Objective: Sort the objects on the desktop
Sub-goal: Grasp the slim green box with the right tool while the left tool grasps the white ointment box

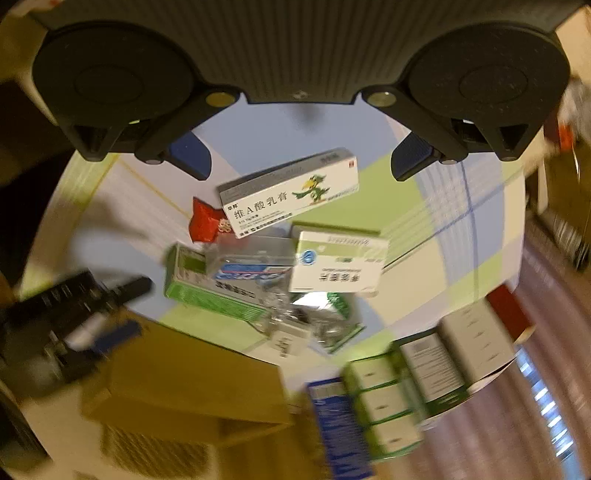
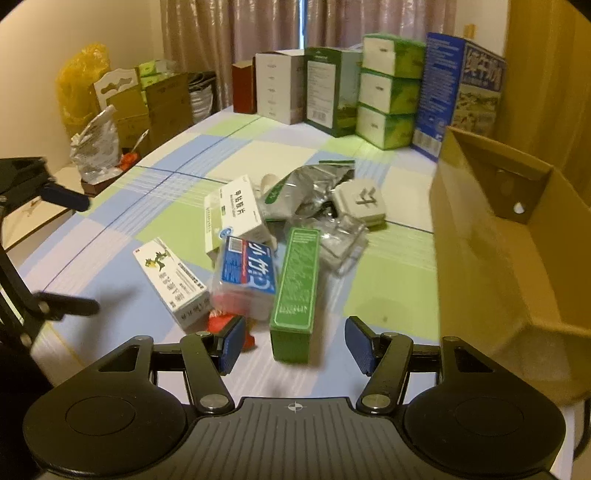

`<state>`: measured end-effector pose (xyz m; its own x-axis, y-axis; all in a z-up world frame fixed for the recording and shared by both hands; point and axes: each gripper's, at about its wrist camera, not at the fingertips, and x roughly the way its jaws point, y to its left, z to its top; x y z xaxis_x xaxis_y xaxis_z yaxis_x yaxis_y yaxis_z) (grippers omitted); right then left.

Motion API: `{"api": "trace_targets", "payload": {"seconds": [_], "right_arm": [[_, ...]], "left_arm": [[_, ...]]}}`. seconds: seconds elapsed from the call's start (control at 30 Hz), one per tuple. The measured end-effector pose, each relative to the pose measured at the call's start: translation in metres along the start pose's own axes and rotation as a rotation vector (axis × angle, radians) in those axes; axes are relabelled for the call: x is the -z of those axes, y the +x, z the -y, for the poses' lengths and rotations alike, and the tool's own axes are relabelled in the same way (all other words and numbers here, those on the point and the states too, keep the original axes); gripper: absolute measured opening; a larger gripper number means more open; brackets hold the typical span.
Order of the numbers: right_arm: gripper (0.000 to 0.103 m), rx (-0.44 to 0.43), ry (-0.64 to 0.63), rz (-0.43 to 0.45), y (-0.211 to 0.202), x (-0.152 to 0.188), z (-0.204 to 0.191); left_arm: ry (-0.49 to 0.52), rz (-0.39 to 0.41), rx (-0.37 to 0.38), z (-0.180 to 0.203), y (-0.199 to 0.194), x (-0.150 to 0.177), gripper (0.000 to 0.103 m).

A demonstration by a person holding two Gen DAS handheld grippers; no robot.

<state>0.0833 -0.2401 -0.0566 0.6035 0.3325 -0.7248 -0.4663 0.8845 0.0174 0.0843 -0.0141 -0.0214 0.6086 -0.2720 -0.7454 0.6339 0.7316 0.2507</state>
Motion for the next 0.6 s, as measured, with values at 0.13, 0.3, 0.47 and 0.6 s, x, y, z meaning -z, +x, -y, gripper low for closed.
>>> {"api": "trace_targets", "payload": {"seconds": [0.13, 0.3, 0.47, 0.6], "right_arm": [[0.053, -0.031, 0.011, -0.04, 0.017, -0.011, 0.005], [0.046, -0.049, 0.006, -0.095, 0.038, -0.018, 0.011], [0.039, -0.047, 0.004, -0.142, 0.054, -0.018, 0.016], [0.029, -0.055, 0.005, -0.168, 0.063, -0.017, 0.019]], "left_arm": [[0.129, -0.012, 0.047, 0.0, 0.02, -0.007, 0.1], [0.246, -0.035, 0.1, -0.005, 0.049, -0.011, 0.094], [0.339, -0.057, 0.18, -0.013, 0.076, -0.012, 0.089], [0.419, -0.094, 0.261, -0.013, 0.096, -0.013, 0.078]]}}
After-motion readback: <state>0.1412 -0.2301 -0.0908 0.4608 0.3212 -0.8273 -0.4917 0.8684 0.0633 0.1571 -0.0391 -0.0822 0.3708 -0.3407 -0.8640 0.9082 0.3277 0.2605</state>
